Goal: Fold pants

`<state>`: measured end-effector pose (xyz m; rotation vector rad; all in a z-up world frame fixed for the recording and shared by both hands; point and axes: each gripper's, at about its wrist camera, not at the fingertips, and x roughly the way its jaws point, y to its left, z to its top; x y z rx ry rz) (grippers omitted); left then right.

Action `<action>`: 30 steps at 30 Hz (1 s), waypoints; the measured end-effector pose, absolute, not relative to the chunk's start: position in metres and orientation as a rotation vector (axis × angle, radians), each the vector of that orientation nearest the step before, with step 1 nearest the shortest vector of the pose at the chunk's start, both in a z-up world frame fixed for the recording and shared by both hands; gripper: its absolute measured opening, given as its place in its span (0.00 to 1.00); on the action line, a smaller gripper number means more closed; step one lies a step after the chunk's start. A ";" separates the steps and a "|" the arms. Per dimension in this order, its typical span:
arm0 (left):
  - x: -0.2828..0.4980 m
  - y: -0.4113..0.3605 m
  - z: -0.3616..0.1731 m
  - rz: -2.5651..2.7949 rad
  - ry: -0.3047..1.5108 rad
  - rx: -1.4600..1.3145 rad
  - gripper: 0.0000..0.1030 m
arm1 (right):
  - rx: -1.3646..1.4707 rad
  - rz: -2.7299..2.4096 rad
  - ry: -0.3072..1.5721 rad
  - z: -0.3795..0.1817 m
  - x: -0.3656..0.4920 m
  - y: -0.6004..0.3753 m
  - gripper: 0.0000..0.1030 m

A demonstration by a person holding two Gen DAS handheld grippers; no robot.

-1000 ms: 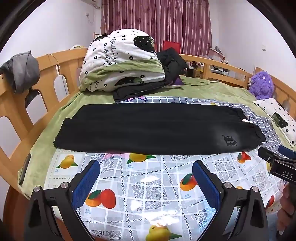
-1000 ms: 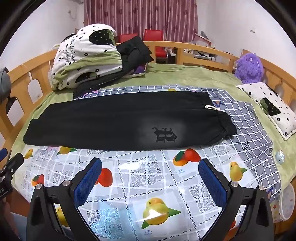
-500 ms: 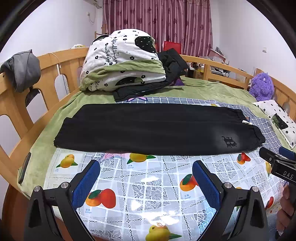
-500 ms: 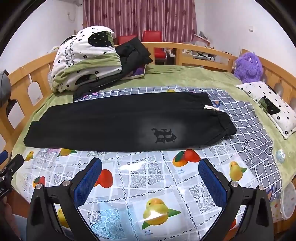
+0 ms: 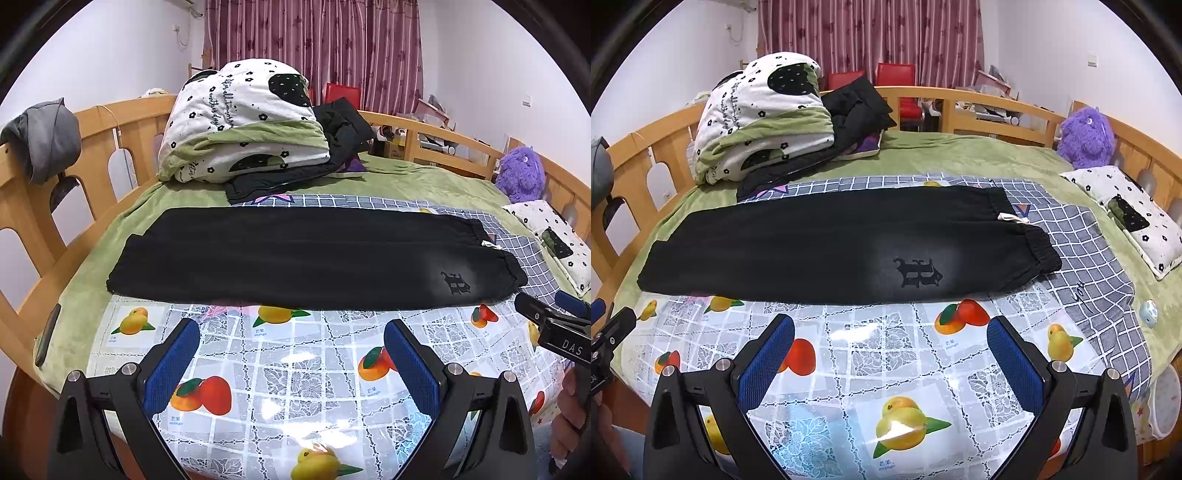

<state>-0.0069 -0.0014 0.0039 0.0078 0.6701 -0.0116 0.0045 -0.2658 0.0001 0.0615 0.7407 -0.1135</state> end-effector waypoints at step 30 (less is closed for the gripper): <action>-0.008 0.009 0.006 -0.011 0.672 -0.015 0.98 | 0.058 -0.109 0.735 -0.001 0.006 -0.261 0.99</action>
